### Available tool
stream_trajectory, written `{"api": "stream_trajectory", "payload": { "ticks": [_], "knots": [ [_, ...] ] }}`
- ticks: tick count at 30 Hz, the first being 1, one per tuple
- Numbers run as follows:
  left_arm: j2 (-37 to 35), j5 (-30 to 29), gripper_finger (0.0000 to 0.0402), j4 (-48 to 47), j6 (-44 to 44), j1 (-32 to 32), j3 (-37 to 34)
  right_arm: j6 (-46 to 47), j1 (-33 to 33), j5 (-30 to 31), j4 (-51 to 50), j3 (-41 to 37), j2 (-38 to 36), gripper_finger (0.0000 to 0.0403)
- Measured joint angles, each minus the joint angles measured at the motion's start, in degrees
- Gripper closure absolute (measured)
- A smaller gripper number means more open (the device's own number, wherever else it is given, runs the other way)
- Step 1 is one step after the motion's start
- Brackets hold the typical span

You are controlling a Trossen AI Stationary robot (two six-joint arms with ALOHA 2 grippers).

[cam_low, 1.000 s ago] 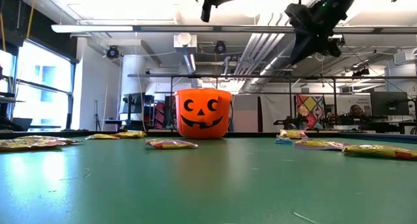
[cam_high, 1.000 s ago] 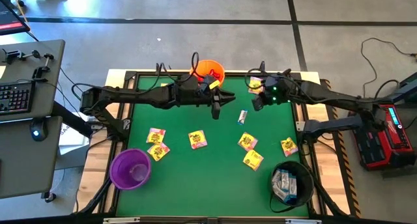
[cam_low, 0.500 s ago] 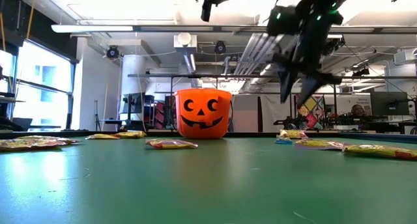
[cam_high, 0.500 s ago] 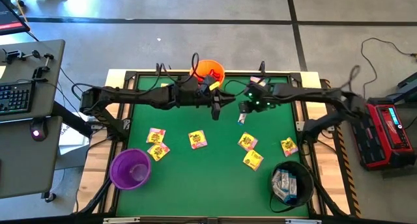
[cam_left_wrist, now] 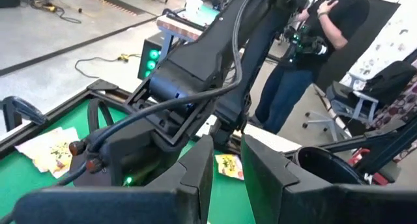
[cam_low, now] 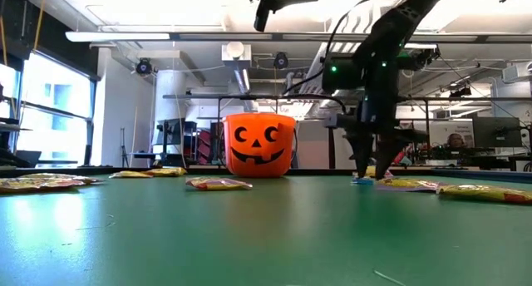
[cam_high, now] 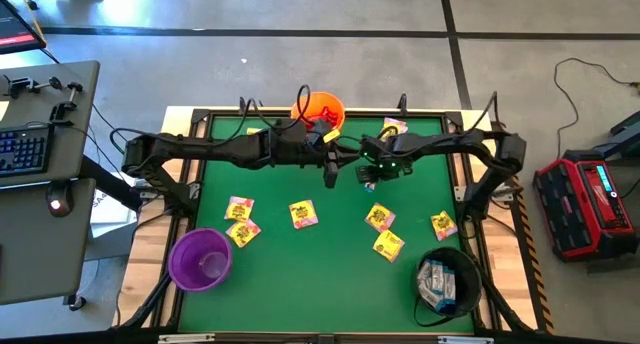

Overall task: Sort candy by brand, put in halloween buckets
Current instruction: Put the white chocolate bar into the black bucket

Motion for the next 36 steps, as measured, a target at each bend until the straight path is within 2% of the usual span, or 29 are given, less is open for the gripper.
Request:
{"api": "stream_trajectory", "payload": {
  "ticks": [6,16,23,30,36],
  "knots": [
    [0.00,-0.02,0.0333,-0.77,0.04,-0.02,0.00,-1.82,0.02,1.79,2.67,0.13,0.72,0.0299],
    [-0.02,-0.02,0.0333,-0.86,0.01,-0.02,0.00,-13.99,-0.76,2.77,2.05,0.10,0.53,0.0394],
    [-0.02,0.00,0.0332,-0.88,-0.45,-0.02,0.00,-21.71,-0.88,1.34,-1.08,-0.04,-0.42,0.0401],
    [-0.02,-0.02,0.0332,-0.90,-0.96,-0.02,0.00,-25.48,-0.87,-0.02,-3.01,-0.24,-6.36,0.0403],
    [-0.02,0.00,0.0333,-0.91,-0.94,-0.02,0.00,-27.26,-0.87,-0.11,1.88,-0.14,-7.12,0.0391]
  ]
}}
